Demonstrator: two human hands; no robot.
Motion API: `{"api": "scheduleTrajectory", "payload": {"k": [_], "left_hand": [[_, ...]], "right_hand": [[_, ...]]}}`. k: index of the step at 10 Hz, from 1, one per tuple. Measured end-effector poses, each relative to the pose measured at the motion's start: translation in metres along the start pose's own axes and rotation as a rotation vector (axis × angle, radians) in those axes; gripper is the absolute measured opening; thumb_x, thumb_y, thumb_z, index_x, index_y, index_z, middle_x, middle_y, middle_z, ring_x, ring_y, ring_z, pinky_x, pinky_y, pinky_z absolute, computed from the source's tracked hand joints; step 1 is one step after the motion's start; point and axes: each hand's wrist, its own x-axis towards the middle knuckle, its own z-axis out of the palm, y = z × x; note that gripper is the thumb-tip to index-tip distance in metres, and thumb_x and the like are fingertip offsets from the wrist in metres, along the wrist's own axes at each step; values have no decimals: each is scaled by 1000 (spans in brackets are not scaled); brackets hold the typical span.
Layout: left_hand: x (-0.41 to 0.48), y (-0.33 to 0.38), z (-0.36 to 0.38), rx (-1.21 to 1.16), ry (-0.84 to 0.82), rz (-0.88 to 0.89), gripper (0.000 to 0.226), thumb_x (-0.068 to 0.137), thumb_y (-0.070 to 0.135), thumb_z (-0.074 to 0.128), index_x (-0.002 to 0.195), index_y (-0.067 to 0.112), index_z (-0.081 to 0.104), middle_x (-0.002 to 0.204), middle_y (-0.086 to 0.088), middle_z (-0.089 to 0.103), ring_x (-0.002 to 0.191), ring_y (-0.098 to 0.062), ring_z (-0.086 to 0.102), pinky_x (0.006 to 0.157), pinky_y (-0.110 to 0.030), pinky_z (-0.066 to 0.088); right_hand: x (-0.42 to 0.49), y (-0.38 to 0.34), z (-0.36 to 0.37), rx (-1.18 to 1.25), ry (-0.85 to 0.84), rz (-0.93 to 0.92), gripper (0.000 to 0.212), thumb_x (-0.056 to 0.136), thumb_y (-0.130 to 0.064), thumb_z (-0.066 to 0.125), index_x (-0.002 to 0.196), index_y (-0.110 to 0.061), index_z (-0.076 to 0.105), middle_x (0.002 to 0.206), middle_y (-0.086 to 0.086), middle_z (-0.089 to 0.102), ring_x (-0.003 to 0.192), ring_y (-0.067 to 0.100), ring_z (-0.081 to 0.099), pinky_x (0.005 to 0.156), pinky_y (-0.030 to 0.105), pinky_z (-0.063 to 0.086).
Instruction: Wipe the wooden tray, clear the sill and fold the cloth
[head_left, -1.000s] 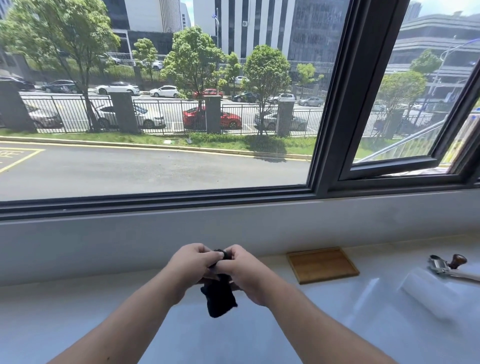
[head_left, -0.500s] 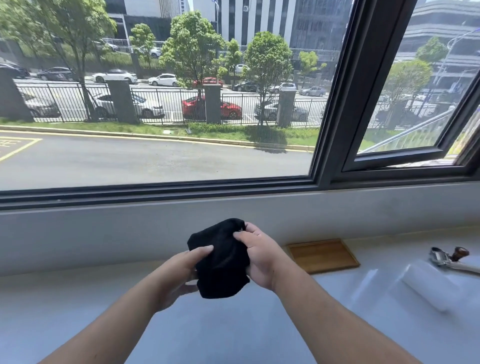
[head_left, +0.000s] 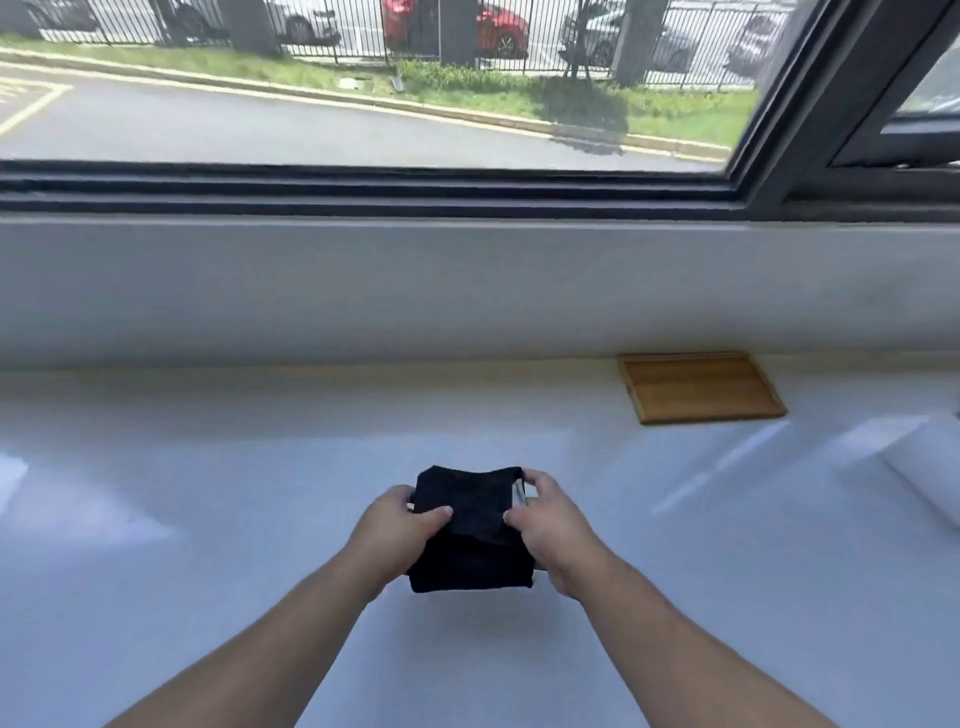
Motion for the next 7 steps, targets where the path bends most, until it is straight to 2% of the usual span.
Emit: {"api": "scheduleTrajectory", "payload": {"k": [1,2,3,4,5,6,7], "left_hand": [[13,-32,12,9,-13,-62,36,89,39,77,120,27,63,108,2,73,91,-19,76,78,-43,66],[18,-54,18,218,3,-21,54,86,44,76,133,30,53,115,8,68,92,-17,73,75,-40,62],[19,-64,18,531,87,108,61,85,47,70,142,37,49,132,6,57,101,-18,67,77,-35,55],[19,-63,21,644,64,198,50,92,46,64,140,37,55,136,9,60,113,-14,64,85,-34,56],[20,-53,20,678,72,202,50,94,49,61,141,34,59,130,11,67,113,-13,64,84,-32,56],[11,-36,15,674,122,259,61,91,61,60,145,34,56,139,12,64,124,-13,59,89,-32,54],[3,-20,10,681,166,322,75,91,72,54,154,34,47,160,12,48,147,-15,40,112,-37,44]], "right_hand": [[16,32,7,-50,-4,17,60,90,-5,51,140,-39,47,111,9,72,97,31,74,80,47,64],[22,52,12,-292,42,-67,69,92,-9,53,154,-35,35,126,3,66,107,26,69,87,42,60],[19,63,15,-699,189,-302,65,94,-14,54,155,-31,40,136,-1,56,120,21,57,91,35,53],[22,70,18,-948,171,-437,52,96,-20,52,147,-28,53,138,-3,57,125,20,51,92,34,52],[23,69,18,-1141,148,-366,44,100,-40,47,139,-25,59,137,-1,60,128,24,48,101,34,45],[21,59,13,-1192,192,-375,59,100,-59,39,146,-25,55,150,4,55,151,35,31,121,46,29],[15,37,11,-1119,194,-410,74,96,-71,29,154,-28,46,162,4,44,159,34,16,127,54,15]]}}
